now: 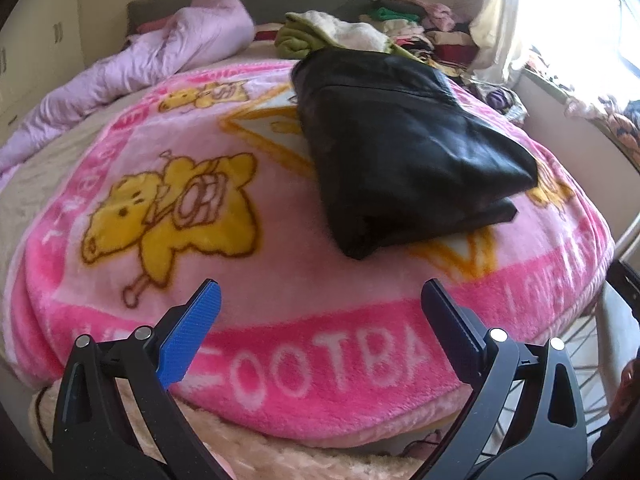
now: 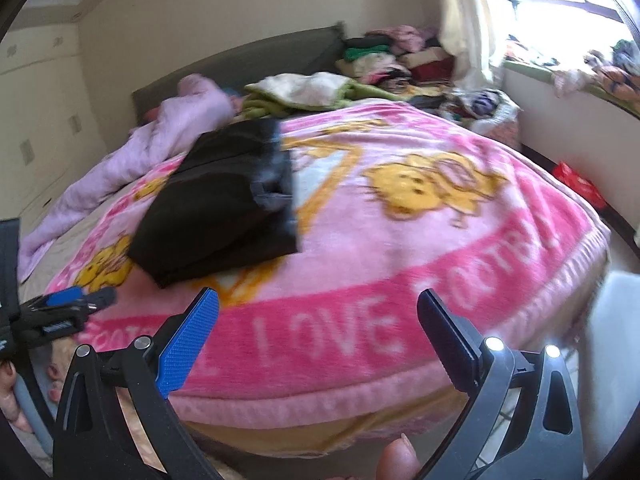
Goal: Fold large clothes
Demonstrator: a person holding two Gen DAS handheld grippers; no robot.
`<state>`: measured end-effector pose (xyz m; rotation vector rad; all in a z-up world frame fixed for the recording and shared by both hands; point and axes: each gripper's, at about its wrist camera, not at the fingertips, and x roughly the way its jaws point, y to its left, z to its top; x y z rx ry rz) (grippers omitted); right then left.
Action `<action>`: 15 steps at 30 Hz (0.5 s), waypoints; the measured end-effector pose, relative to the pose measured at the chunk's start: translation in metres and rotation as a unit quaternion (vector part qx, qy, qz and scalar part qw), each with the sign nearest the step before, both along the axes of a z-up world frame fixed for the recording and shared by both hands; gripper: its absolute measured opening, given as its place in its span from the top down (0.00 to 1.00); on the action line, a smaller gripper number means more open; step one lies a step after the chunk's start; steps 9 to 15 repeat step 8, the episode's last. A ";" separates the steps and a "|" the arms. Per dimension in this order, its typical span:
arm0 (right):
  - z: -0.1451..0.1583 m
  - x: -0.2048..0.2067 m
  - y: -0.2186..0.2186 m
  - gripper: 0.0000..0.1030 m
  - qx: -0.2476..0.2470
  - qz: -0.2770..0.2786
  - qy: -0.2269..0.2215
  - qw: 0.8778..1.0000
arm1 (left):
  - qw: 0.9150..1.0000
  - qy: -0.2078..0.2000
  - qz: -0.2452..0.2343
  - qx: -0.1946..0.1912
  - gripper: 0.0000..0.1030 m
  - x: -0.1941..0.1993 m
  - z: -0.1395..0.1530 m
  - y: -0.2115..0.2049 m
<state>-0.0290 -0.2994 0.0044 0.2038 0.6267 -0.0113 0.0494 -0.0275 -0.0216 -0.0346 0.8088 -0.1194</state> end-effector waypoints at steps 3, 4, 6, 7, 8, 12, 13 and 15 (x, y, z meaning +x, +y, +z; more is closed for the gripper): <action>-0.007 -0.007 -0.039 0.04 0.006 -0.054 0.005 0.999 | 1.000 0.008 0.025 -0.016 0.09 0.010 0.003 0.024; -0.010 -0.010 -0.055 0.04 0.006 -0.079 0.010 0.997 | 0.999 0.011 0.033 -0.022 0.09 0.014 0.005 0.035; -0.017 -0.016 -0.091 0.04 0.012 -0.124 0.018 0.992 | 0.997 0.011 0.061 -0.037 0.09 0.023 0.012 0.064; -0.022 -0.020 -0.114 0.04 0.010 -0.158 0.025 0.987 | 0.996 0.009 0.077 -0.040 0.09 0.028 0.016 0.082; -0.027 -0.024 -0.137 0.04 0.009 -0.193 0.035 0.981 | 0.994 0.007 0.098 -0.044 0.09 0.035 0.022 0.108; -0.027 -0.024 -0.137 0.04 0.009 -0.193 0.035 0.981 | 0.994 0.007 0.098 -0.044 0.09 0.035 0.022 0.108; -0.027 -0.024 -0.137 0.04 0.009 -0.193 0.035 0.981 | 0.994 0.007 0.098 -0.044 0.09 0.035 0.022 0.108; -0.027 -0.024 -0.137 0.04 0.009 -0.193 0.035 0.981 | 0.994 0.007 0.098 -0.044 0.09 0.035 0.022 0.108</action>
